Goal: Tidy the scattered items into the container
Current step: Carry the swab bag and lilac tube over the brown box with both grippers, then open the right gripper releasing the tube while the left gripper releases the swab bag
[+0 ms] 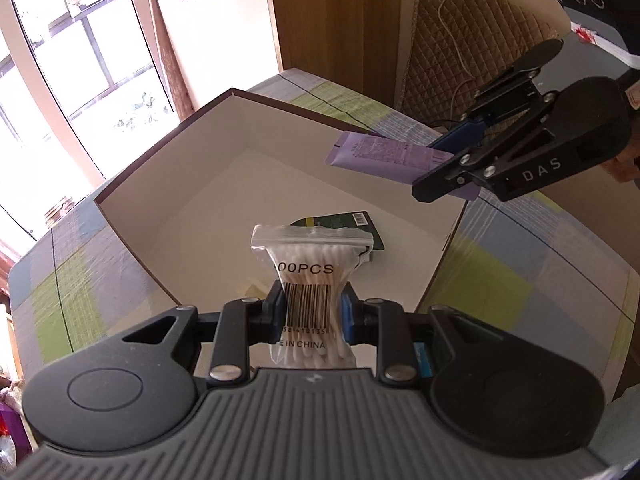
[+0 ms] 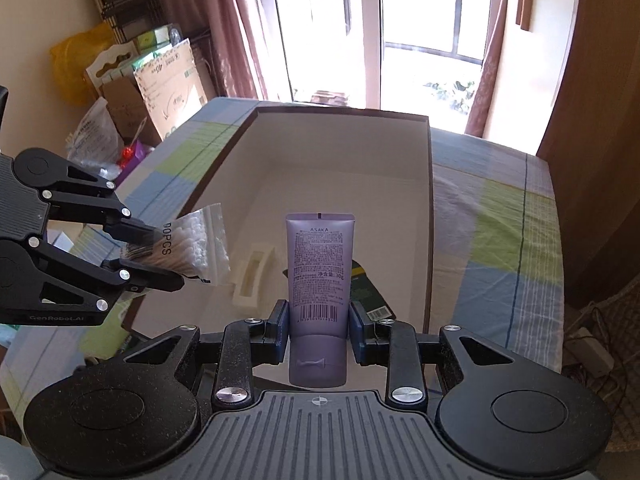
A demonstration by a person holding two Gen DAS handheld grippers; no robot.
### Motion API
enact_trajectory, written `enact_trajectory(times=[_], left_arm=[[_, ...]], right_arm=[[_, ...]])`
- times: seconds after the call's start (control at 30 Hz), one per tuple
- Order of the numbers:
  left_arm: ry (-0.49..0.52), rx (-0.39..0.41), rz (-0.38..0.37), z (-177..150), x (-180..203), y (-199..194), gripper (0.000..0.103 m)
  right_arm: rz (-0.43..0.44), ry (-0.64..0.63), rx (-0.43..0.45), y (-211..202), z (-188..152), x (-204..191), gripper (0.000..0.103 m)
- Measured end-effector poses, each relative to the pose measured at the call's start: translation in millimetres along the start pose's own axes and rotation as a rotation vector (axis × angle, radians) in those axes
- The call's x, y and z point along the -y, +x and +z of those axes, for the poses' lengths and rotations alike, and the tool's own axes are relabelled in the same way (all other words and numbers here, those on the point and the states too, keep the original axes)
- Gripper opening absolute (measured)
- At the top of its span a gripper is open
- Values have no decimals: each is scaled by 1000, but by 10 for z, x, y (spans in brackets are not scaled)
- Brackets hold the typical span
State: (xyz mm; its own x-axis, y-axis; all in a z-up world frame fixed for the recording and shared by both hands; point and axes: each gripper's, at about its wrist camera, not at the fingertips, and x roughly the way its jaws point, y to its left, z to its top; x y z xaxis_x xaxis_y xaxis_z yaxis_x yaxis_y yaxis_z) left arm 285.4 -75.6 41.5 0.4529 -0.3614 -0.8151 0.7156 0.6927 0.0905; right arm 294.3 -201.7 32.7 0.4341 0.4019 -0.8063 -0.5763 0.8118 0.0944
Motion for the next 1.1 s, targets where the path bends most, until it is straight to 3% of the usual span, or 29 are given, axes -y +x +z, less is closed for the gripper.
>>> enact_trajectory(times=[0.57, 1.1], left_arm=[[-43, -154, -32, 44, -115, 668, 23], [-104, -283, -44, -6, -79, 1100, 23]], right_arm=[[-9, -218, -188, 692, -20, 15, 33], [-13, -306, -279, 828, -80, 85, 33]])
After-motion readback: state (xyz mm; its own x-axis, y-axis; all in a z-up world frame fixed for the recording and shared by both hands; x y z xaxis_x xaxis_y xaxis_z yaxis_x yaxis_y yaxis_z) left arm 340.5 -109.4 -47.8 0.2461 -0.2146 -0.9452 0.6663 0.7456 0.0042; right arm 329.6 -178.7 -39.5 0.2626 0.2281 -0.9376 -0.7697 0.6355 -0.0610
